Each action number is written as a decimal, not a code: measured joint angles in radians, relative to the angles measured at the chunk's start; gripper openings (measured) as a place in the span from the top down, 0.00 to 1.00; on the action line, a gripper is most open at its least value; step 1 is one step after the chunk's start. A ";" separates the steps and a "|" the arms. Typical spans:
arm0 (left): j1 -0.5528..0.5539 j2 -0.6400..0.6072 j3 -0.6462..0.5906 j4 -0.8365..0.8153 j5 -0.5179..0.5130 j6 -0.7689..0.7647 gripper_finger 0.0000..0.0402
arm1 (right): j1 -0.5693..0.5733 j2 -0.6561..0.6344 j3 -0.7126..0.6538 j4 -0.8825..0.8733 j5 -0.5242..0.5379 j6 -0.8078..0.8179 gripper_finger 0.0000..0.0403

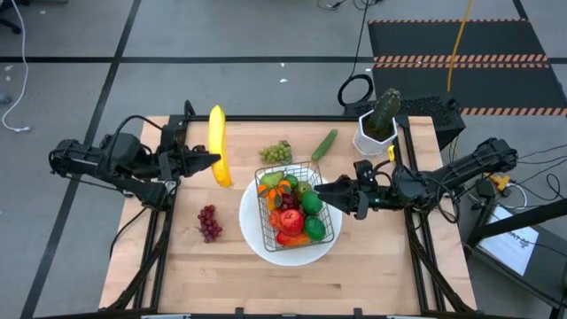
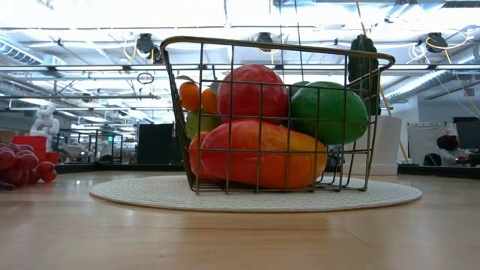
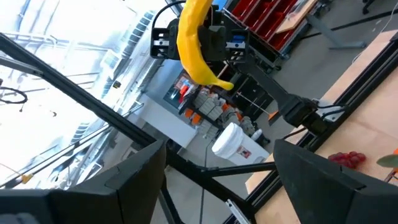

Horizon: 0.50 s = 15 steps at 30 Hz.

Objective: Build produce basket
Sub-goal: Put the yellow banana into the black wire basket

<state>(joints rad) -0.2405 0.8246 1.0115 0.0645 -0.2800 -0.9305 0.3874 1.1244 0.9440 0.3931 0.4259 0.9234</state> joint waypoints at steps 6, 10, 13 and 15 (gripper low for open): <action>-0.002 0.000 0.000 0.032 0.001 0.123 0.62 | 0.033 0.000 0.000 -0.001 0.080 -0.031 0.28; -0.002 0.000 0.000 0.054 0.000 0.262 0.62 | 0.032 0.000 0.000 -0.001 0.078 -0.068 0.28; -0.002 0.000 0.000 0.064 -0.009 0.388 0.62 | 0.032 0.000 0.000 -0.001 0.072 -0.083 0.28; -0.002 0.000 0.000 0.065 -0.009 0.476 0.62 | 0.032 0.000 0.000 -0.005 0.071 -0.101 0.28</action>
<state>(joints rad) -0.2428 0.8246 1.0115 0.1295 -0.2890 -0.4543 0.4191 1.1244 0.9440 0.3880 0.4969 0.8226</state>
